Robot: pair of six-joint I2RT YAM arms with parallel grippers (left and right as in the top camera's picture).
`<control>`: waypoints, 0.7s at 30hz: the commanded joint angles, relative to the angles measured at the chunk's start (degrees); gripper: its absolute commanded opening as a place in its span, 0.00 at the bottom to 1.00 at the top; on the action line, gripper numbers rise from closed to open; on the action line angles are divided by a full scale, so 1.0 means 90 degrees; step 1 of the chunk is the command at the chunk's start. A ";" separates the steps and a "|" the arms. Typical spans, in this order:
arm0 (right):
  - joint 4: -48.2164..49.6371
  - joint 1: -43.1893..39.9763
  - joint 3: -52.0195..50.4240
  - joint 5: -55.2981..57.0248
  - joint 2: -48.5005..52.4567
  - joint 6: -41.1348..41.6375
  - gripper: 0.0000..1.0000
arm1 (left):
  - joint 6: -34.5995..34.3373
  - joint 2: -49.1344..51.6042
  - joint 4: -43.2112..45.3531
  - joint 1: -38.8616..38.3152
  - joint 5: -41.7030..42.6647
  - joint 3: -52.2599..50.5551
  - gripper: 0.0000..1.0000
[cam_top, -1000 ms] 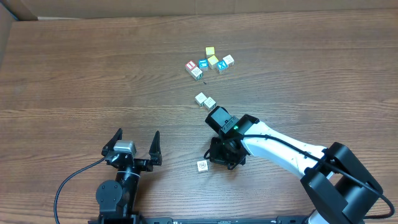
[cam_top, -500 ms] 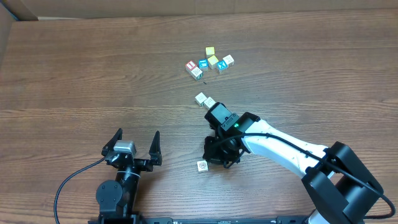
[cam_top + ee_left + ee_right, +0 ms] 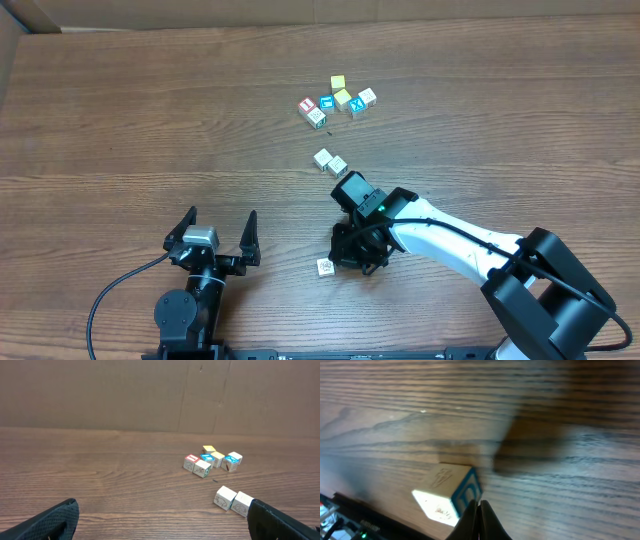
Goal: Flip 3 blocks
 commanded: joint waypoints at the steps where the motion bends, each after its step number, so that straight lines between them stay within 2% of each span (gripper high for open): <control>1: 0.0102 -0.0066 -0.0155 0.0034 0.0044 0.0165 0.04 | 0.0143 -0.0046 -0.0012 -0.0051 0.0007 -0.0022 1.00; 10: 0.0131 -0.0631 0.0131 -0.1535 -0.0085 -0.0493 0.04 | 0.0141 -0.0046 -0.0012 -0.0051 0.0007 -0.0022 1.00; 17: 0.0126 -0.0374 0.0141 -0.1503 -0.0112 -0.0605 0.04 | 0.0141 -0.0049 -0.0012 -0.0051 0.0007 -0.0022 1.00; 21: 0.0024 -0.0041 0.0112 -0.0845 -0.0063 -0.0335 0.04 | 0.0141 -0.0046 -0.0012 -0.0051 0.0007 -0.0022 1.00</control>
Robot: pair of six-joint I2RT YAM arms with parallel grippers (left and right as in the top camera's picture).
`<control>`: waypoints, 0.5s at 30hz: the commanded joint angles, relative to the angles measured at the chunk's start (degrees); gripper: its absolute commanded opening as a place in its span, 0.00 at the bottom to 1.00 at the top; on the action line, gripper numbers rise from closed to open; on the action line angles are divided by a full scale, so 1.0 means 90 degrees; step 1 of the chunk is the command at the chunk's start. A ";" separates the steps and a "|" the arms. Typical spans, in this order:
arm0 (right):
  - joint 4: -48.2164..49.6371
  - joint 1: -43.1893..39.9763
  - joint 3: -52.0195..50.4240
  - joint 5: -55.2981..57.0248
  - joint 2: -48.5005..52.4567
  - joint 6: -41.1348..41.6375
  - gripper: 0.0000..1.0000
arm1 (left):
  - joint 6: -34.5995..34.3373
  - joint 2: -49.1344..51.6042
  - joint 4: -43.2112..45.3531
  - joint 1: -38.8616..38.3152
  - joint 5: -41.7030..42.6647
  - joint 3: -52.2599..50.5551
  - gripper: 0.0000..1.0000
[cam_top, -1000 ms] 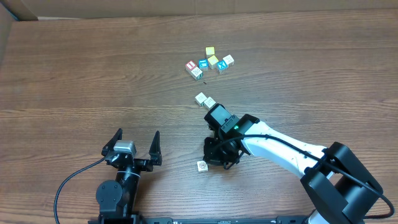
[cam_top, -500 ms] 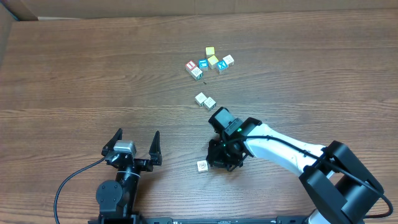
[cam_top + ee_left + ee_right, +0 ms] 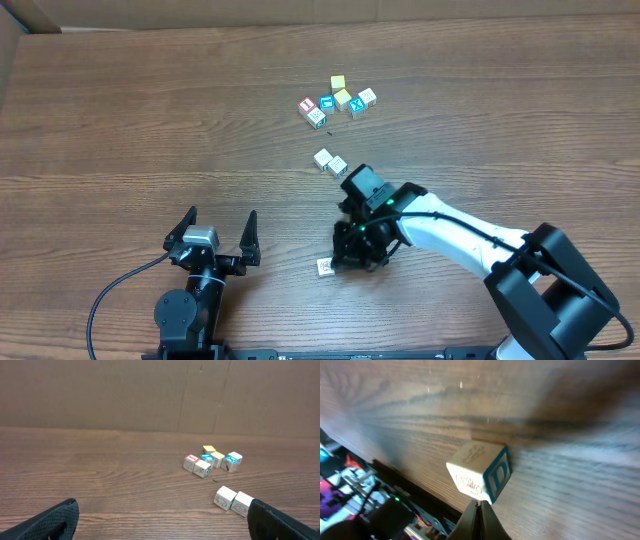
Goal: Flip 3 blocks
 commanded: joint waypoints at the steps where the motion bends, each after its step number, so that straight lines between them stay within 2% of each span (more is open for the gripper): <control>1: -0.0036 0.0274 0.0104 0.0602 -0.0049 0.0231 0.04 | 0.0143 -0.0046 -0.0012 -0.0051 0.0007 -0.0022 1.00; 7: 0.0092 0.0299 -0.0148 0.1275 0.0044 0.0668 0.04 | 0.0143 -0.0046 -0.0012 -0.0051 0.0007 -0.0022 1.00; 15: -0.0219 -0.0274 -0.0165 0.1625 0.0044 0.0716 0.04 | 0.0141 -0.0046 -0.0012 -0.0051 0.0007 -0.0022 1.00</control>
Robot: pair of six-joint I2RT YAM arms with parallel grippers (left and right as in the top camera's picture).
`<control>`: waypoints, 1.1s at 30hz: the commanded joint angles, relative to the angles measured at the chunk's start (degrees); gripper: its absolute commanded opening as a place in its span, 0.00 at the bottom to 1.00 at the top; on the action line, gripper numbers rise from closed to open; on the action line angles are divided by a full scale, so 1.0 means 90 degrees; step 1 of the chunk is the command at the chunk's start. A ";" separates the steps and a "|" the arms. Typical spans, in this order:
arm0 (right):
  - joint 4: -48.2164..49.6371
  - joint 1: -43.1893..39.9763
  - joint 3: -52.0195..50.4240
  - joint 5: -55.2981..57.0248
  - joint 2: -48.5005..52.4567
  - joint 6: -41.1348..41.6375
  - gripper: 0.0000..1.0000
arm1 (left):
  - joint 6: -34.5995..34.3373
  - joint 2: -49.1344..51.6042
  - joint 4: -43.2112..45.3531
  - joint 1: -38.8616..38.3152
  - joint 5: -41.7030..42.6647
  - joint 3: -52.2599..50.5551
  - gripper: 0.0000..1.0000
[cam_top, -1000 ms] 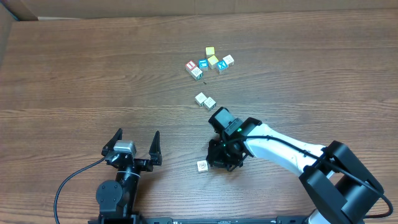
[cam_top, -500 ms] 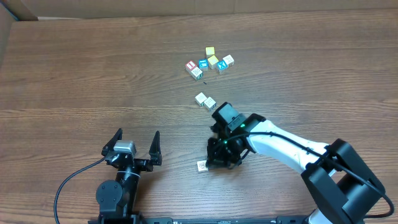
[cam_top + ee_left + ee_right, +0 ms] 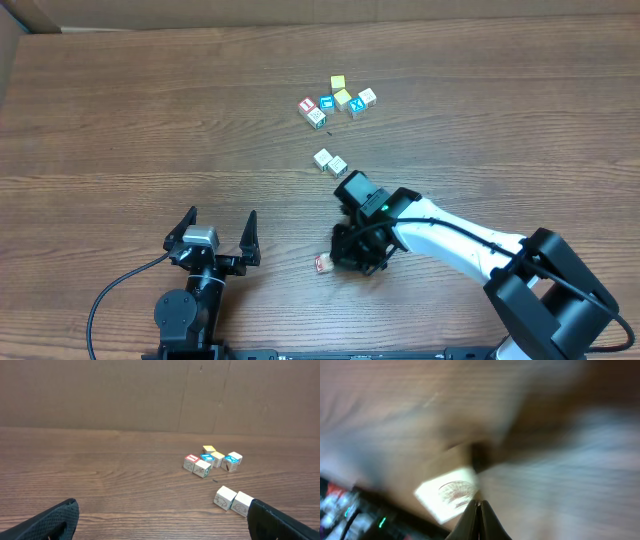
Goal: Flip 3 blocks
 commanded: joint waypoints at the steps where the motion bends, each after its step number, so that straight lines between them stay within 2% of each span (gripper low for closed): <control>1: -0.0172 -0.0406 -0.0151 0.0838 0.0078 0.0095 0.04 | 0.0141 -0.0046 -0.0012 -0.0051 0.0007 -0.0022 1.00; 6: -0.0182 -0.0534 -0.0141 0.0916 0.0075 0.0017 0.04 | 0.0141 -0.0046 -0.0012 -0.0051 0.0007 -0.0022 1.00; 11: -0.0466 -0.0573 0.0335 0.0906 0.0039 -0.0488 0.07 | 0.0143 -0.0046 -0.0012 -0.0051 0.0007 -0.0022 1.00; 13: -0.0760 -0.0566 0.0646 0.0889 -0.0012 -0.0748 0.15 | 0.0141 -0.0046 -0.0012 -0.0051 0.0007 -0.0022 1.00; 15: -0.1064 -0.0486 0.0945 0.0894 -0.0061 -0.0867 0.30 | 0.0141 -0.0046 -0.0012 -0.0051 0.0007 -0.0022 1.00; 17: -0.1180 -0.0396 0.1100 0.0894 -0.0063 -0.0867 0.39 | 0.0141 -0.0046 -0.0012 -0.0051 0.0007 -0.0022 1.00; 24: -0.1180 0.0270 0.1083 0.1744 -0.0056 -0.0865 0.59 | 0.0141 -0.0046 -0.0012 -0.0051 0.0007 -0.0022 1.00; 29: -0.1168 0.0872 0.1056 0.2395 0.0066 -0.0780 0.66 | 0.0141 -0.0046 -0.0012 -0.0051 0.0007 -0.0022 1.00; 31: -0.1117 0.1003 0.1056 0.2392 0.0182 -0.0784 0.66 | 0.0143 -0.0046 -0.0012 -0.0051 0.0007 -0.0022 1.00; 33: -0.1095 0.1042 0.1056 0.2395 0.0333 -0.0782 0.61 | 0.0141 -0.0046 -0.0012 -0.0051 0.0007 -0.0022 1.00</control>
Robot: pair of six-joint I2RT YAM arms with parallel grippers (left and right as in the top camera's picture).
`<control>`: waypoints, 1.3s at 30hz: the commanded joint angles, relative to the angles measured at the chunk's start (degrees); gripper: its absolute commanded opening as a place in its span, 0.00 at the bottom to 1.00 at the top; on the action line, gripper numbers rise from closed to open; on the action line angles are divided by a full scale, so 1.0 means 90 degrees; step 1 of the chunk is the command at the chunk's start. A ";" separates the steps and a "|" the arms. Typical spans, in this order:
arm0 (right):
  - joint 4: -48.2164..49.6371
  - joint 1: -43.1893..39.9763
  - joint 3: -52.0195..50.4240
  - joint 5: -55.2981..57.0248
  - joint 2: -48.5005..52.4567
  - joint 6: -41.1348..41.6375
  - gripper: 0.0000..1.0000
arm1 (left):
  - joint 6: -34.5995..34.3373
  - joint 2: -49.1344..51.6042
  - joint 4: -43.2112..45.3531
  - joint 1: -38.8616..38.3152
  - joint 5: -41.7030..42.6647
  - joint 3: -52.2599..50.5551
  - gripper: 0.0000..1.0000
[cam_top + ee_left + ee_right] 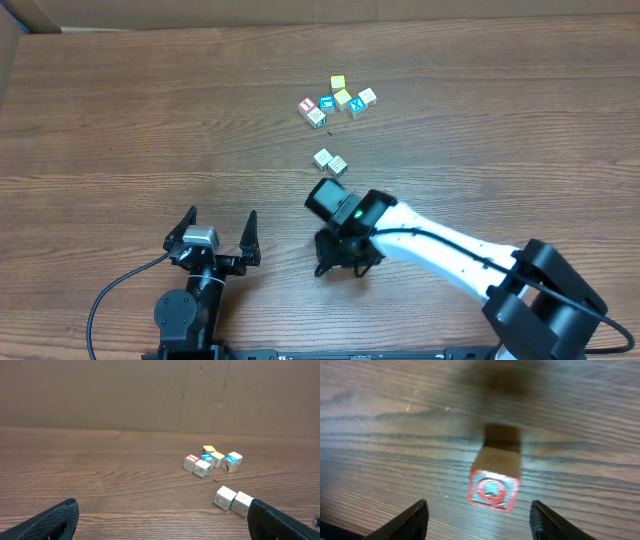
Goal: Flip 3 blocks
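A wooden block (pixel 495 480) lies on the table with a red-framed blue letter face turned up at the right wrist camera. My right gripper (pixel 480 522) hangs open straight above it, one finger (pixel 415 519) on each side, not touching. In the overhead view the right gripper (pixel 338 260) covers that block. A pair of pale blocks (pixel 330 162) sits just beyond it, and a cluster of several coloured blocks (pixel 338 100) lies farther back. My left gripper (pixel 218 238) rests open near the front edge, holding nothing.
The wooden table (pixel 120 120) is bordered at the back by a cardboard wall (pixel 150 395). From the left wrist view the block cluster (pixel 212 459) and the pale pair (pixel 234 500) lie ahead to the right, the pair close to the right finger (pixel 280 520).
My right gripper was shut with its tip against the near block. It is now open and sits farther left, over the block, which shows a red-framed face upward. The left arm is unchanged.
My right gripper, shut, had its tip against the near block, whose blue D face was on the side. Then the block stood tilted on an edge. Then it showed red from above. Now it lies flat, red-framed face up, under the opened gripper.
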 commanded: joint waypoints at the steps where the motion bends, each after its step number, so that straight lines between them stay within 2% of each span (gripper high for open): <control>1: 0.0019 0.0034 0.0036 0.0321 0.0279 0.0032 0.56 | 0.0141 -0.0046 -0.0012 -0.0051 0.0007 -0.0022 1.00; 4: 0.0017 -0.0005 0.0039 0.0321 0.0372 0.0175 0.31 | 0.0141 -0.0046 -0.0012 -0.0051 0.0007 -0.0022 1.00; 5: 0.0024 -0.0022 0.0039 0.0321 0.0372 0.0175 0.26 | 0.0141 -0.0046 -0.0012 -0.0051 0.0007 -0.0022 1.00; 10: 0.0061 -0.0284 0.0107 0.0318 0.0369 0.0189 0.23 | 0.0141 -0.0046 -0.0012 -0.0051 0.0007 -0.0022 1.00; 14: -0.0012 -0.0845 0.0301 0.0316 0.0369 0.0165 0.23 | 0.0143 -0.0046 -0.0012 -0.0051 0.0007 -0.0022 1.00; 18: 0.0049 -0.1367 0.0350 0.0291 0.0369 0.0010 0.15 | 0.0141 -0.0046 -0.0012 -0.0051 0.0007 -0.0022 1.00; 26: 0.0223 -0.1542 0.0347 0.0270 0.0369 -0.0265 0.16 | 0.0143 -0.0046 -0.0012 -0.0051 0.0007 -0.0022 1.00; 29: 0.0299 -0.1545 0.0347 0.0272 0.0369 -0.0265 0.23 | 0.0141 -0.0046 -0.0012 -0.0051 0.0007 -0.0022 1.00; 34: 0.0367 -0.1545 0.0347 0.0272 0.0369 -0.0333 0.26 | 0.0141 -0.0046 -0.0012 -0.0051 0.0007 -0.0022 1.00; 39: 0.0381 -0.1542 0.0342 0.0272 0.0369 -0.0359 0.34 | 0.0141 -0.0046 -0.0012 -0.0051 0.0007 -0.0022 1.00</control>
